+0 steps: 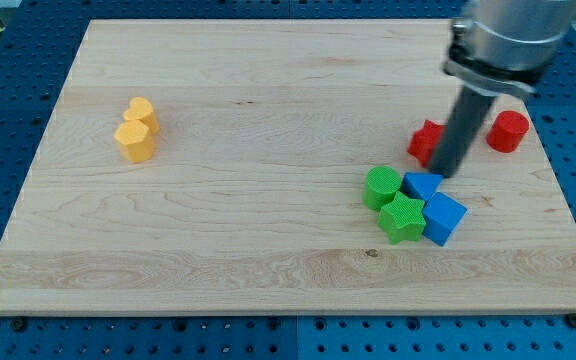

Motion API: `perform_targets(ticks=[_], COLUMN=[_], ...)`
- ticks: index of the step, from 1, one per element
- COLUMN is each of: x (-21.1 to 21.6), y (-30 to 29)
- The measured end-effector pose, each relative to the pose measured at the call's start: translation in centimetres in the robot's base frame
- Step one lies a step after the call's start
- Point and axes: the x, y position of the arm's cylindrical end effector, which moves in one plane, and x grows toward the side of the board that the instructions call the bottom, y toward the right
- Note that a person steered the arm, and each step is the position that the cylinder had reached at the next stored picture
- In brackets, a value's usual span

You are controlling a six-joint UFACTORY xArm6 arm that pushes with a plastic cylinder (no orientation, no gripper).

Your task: Move the red star horizontally to the right side of the yellow hexagon

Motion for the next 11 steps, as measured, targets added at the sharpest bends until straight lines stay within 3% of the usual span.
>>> perform_targets(ticks=[1,2,3,5,6,7,8,9,11], x=[-0.7,-0.3,-1.4,-3.1,-3.2,-3.2,-5.6,-7.3,-3.8], y=[3.2,10.3,11.8,-5.6,-4.6,1.3,3.0,-1.9,-19.9])
